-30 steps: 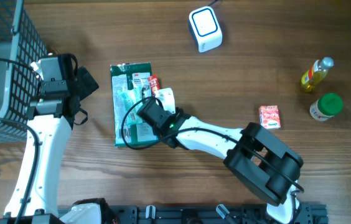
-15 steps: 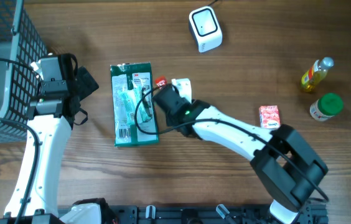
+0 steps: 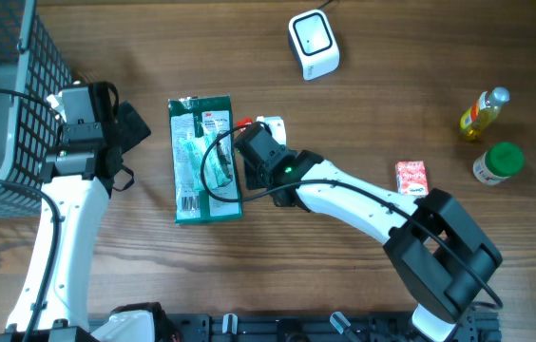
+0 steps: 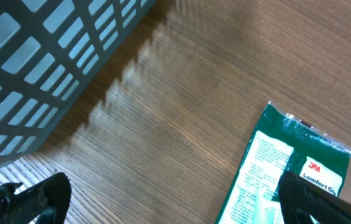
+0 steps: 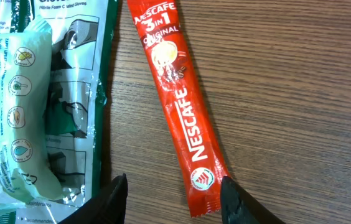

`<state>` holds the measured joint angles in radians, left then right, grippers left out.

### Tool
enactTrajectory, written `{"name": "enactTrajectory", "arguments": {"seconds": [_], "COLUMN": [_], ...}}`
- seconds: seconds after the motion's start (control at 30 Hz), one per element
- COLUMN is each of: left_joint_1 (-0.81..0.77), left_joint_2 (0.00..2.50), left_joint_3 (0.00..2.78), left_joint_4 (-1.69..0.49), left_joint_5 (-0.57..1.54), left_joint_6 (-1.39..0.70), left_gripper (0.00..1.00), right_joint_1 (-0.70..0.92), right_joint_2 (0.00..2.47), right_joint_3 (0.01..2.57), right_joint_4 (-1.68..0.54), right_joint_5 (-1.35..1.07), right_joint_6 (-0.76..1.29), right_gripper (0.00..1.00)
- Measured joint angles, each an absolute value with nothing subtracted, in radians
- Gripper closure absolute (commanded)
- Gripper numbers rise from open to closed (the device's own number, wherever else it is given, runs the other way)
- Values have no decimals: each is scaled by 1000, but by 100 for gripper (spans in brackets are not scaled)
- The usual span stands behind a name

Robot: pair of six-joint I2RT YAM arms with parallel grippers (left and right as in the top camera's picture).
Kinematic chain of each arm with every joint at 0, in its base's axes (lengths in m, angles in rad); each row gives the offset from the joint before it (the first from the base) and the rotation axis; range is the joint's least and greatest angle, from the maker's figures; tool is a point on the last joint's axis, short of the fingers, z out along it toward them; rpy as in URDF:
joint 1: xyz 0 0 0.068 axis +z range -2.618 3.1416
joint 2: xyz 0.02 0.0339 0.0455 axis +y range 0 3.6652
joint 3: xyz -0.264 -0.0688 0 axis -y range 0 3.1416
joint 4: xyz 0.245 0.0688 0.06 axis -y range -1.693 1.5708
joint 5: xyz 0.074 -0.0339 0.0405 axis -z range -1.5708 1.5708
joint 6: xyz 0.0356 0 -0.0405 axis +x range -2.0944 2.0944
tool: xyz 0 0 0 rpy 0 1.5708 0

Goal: Scan the item barcode
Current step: 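Lower the right gripper and close it on the Nescafe stick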

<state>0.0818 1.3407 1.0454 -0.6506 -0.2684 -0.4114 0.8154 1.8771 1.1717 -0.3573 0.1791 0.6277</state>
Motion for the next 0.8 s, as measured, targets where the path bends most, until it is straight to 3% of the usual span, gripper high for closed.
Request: {"name": "enactTrajectory", "arguments": {"seconds": [0.33, 0.8], "left_joint_1": [82, 82], "left_joint_2": [1341, 1341], "left_joint_3": [1045, 1045], "left_joint_4": [-651, -651], "left_joint_5": [-268, -268], "left_joint_6": [-411, -411], "left_gripper": [0, 0], "right_joint_1": [815, 815], "right_joint_2": [1877, 1971], "right_joint_3": [1172, 1172], "right_joint_4": [-357, -302], "right_joint_5": [180, 252], "right_joint_6": [628, 551], "right_gripper": [48, 51]}}
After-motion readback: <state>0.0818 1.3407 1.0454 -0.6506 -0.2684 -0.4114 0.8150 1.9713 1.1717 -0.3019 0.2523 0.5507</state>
